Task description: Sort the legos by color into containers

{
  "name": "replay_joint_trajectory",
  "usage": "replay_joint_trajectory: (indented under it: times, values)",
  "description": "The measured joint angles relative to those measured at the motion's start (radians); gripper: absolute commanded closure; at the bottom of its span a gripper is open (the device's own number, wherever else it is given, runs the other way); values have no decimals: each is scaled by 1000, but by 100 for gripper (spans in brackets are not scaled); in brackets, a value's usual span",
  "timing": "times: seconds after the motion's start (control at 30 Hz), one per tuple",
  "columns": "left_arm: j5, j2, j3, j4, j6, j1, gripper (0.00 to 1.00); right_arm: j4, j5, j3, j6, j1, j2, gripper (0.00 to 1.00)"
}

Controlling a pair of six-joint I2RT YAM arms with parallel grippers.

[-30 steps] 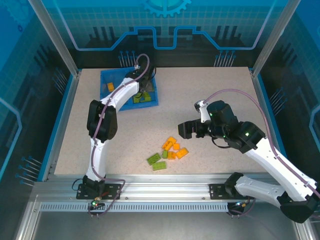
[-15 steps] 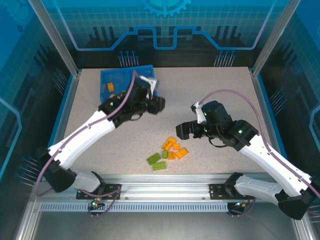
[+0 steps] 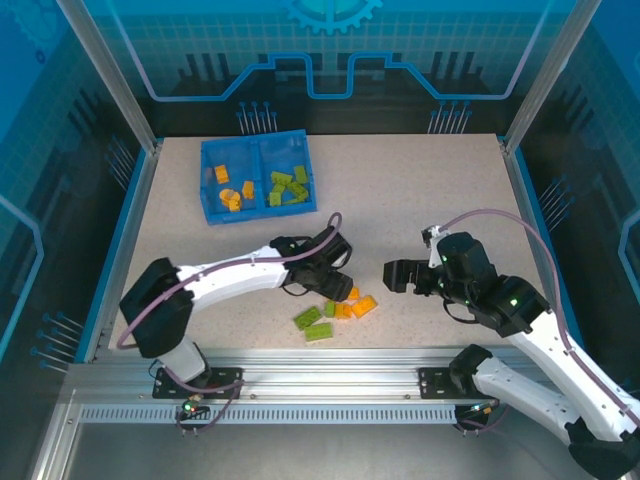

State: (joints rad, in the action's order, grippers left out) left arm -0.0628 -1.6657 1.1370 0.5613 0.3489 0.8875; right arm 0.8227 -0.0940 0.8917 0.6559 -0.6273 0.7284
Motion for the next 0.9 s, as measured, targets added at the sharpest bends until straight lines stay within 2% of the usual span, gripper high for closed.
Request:
replay_joint_trajectory:
  times: [0.13,0.4,0.6,0.9]
  values:
    - [-8,-69,-1,-9,-5,0,36,12,10,-33,14,0,-11,0]
    - [-43,-185,5,-23,-8,-1,51,20,122,-46,-2,0,64,0]
    - [-64,-187,6,-24,12,-1,66,49,156,-46,-10,0,101,0]
    - [-73,-109,-42,-78,32,-29,76,45,186,-46,-11,0,100,1]
